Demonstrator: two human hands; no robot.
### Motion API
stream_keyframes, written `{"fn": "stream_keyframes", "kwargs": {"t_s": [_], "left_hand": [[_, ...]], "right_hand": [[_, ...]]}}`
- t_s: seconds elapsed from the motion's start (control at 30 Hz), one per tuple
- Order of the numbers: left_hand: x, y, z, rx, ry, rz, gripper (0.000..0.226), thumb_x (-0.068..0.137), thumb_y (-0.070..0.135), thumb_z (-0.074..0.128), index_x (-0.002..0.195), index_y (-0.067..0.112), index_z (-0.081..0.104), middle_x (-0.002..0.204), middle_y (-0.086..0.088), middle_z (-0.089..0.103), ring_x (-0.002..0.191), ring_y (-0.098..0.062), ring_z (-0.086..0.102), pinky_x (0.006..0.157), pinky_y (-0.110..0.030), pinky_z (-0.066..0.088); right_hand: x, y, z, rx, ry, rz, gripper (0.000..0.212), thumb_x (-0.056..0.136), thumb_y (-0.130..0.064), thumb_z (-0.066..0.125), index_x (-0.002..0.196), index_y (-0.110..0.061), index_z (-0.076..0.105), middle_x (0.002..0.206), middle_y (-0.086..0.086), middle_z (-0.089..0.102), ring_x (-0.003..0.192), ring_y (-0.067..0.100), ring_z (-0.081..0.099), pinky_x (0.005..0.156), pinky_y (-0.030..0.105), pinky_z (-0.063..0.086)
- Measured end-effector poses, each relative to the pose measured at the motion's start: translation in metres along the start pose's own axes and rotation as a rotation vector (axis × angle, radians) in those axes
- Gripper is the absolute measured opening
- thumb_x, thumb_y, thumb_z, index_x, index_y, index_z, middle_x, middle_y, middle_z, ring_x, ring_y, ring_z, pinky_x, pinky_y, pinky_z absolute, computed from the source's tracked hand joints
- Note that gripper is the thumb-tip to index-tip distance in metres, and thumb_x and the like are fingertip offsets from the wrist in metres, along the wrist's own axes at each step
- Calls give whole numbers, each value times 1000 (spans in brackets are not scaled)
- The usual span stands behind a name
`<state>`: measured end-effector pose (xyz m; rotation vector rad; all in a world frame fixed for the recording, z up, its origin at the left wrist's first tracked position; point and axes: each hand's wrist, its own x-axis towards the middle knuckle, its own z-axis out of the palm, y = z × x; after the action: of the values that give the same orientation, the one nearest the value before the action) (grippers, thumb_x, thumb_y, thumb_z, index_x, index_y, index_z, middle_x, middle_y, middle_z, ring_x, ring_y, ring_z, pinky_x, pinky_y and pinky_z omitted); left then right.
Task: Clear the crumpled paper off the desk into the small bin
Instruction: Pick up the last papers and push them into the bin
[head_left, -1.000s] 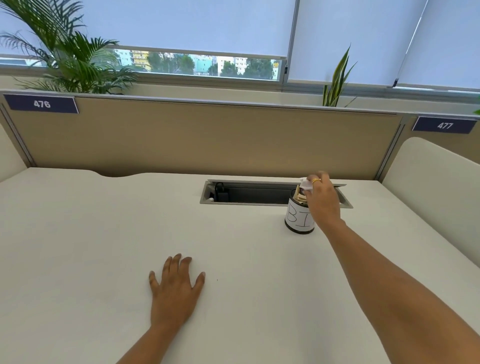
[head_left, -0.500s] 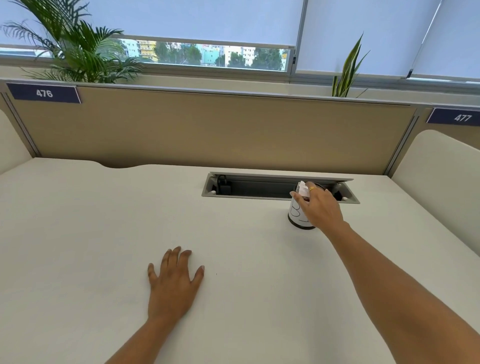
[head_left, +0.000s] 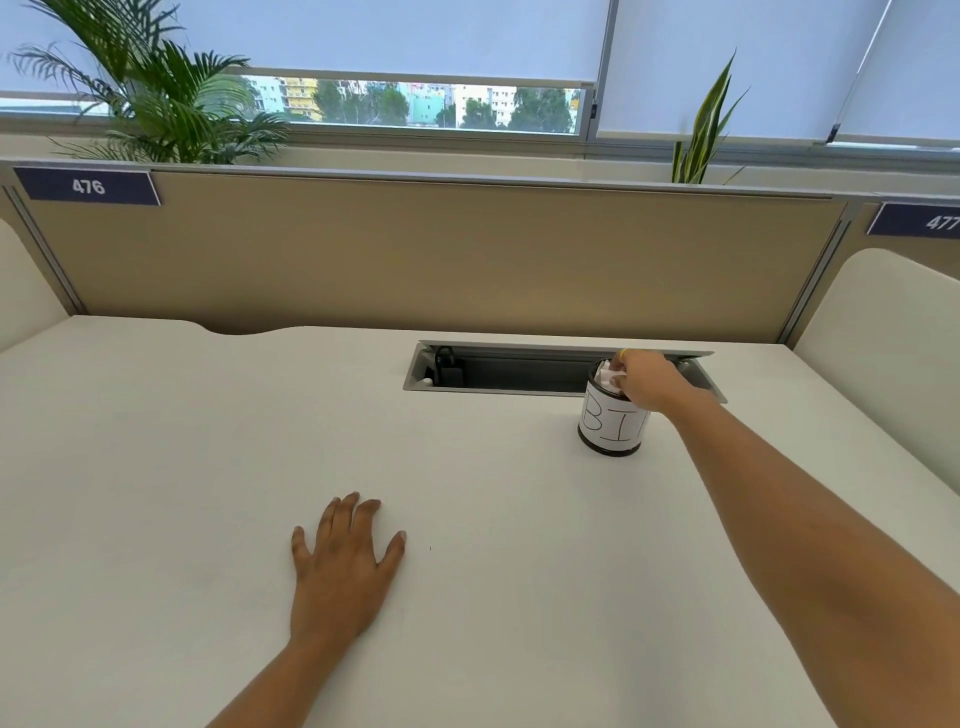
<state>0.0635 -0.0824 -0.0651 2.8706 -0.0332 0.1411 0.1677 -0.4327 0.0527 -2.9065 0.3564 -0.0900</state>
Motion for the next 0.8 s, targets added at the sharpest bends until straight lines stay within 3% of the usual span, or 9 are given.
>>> {"fn": "stream_keyframes", "kwargs": {"t_s": [0.1, 0.27, 0.5, 0.63, 0.8], "left_hand": [[1, -1, 2, -33, -5, 1, 50, 93, 51, 34, 138, 28, 32, 153, 7, 26, 145, -11, 16, 118, -48, 12], [0, 1, 0, 1, 20, 2, 91, 64, 64, -8, 138, 29, 31, 153, 7, 25, 145, -10, 16, 118, -46, 12], [1, 0, 4, -9, 41, -9, 91, 63, 63, -9, 137, 30, 32, 152, 8, 26, 145, -10, 16, 118, -47, 11], [1, 0, 3, -10, 34, -9, 94, 63, 68, -11, 137, 29, 34, 152, 8, 27, 145, -9, 17, 118, -47, 12], [1, 0, 3, -31, 59, -6, 107, 60, 76, -22, 137, 28, 34, 152, 7, 27, 144, -9, 18, 118, -48, 12]], "right_hand": [[4, -4, 1, -62, 23, 15, 27, 93, -13, 48, 119, -5, 55, 118, 21, 59, 108, 35, 55, 87, 36, 46], [11, -11, 4, -92, -10, 38, 29, 94, -21, 48, 112, -1, 59, 113, 21, 61, 106, 36, 56, 86, 36, 47], [22, -10, 6, -82, -78, 100, 26, 92, -17, 50, 110, 1, 57, 113, 21, 61, 102, 36, 57, 74, 34, 42], [23, -10, 8, -67, -58, 117, 28, 92, -19, 51, 111, 1, 57, 113, 21, 61, 103, 36, 58, 75, 34, 43], [16, -10, 7, -34, 103, 72, 26, 89, -20, 56, 105, -1, 62, 108, 20, 63, 100, 36, 59, 75, 33, 45]]}}
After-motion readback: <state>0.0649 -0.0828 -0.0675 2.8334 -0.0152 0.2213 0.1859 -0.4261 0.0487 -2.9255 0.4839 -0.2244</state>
